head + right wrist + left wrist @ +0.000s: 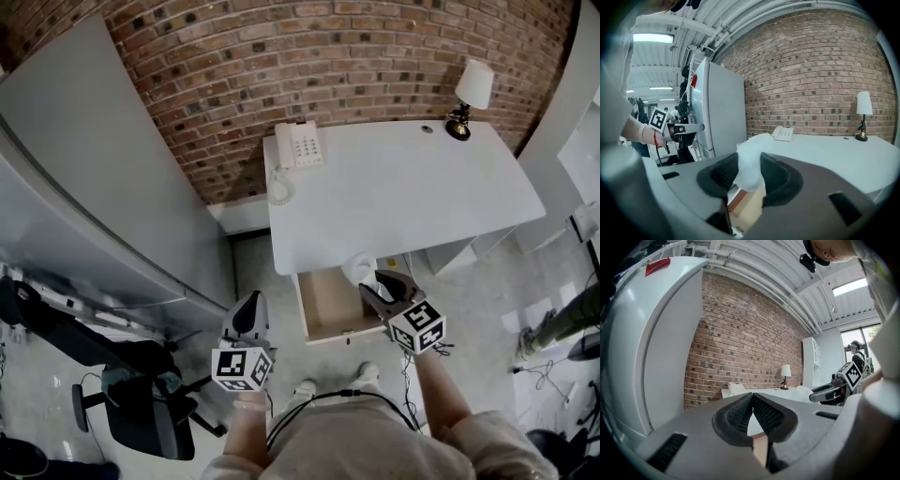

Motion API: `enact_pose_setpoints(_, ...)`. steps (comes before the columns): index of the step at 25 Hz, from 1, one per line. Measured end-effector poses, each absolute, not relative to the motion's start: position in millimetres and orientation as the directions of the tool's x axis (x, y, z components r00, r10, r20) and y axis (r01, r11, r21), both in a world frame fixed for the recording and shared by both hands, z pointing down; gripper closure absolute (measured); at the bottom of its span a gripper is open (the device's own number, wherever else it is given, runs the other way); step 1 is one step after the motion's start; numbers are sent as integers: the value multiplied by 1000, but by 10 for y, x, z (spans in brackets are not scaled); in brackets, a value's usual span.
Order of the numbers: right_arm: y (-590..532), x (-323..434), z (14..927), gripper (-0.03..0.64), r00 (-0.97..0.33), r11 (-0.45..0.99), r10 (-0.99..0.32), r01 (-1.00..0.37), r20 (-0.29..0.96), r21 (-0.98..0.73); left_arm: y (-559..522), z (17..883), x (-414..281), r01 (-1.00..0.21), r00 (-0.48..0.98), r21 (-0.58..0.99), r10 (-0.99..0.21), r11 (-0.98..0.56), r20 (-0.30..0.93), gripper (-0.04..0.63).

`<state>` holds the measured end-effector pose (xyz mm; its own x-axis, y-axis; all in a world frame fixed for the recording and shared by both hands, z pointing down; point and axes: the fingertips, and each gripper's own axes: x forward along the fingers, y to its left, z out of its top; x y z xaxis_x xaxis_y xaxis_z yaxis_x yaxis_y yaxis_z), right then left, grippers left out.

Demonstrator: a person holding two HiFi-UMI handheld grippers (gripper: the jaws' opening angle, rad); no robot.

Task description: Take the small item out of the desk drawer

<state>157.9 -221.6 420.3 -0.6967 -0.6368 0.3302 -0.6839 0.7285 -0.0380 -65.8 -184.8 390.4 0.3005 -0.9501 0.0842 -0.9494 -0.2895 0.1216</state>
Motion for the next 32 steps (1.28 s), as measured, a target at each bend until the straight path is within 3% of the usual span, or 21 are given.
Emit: enact_pose_setpoints(32, -2309, 1826, 3708, 462, -615, 609, -772, -788, 161, -90, -1961, 3626, -839, -948, 306, 103, -952, -301, 30, 591)
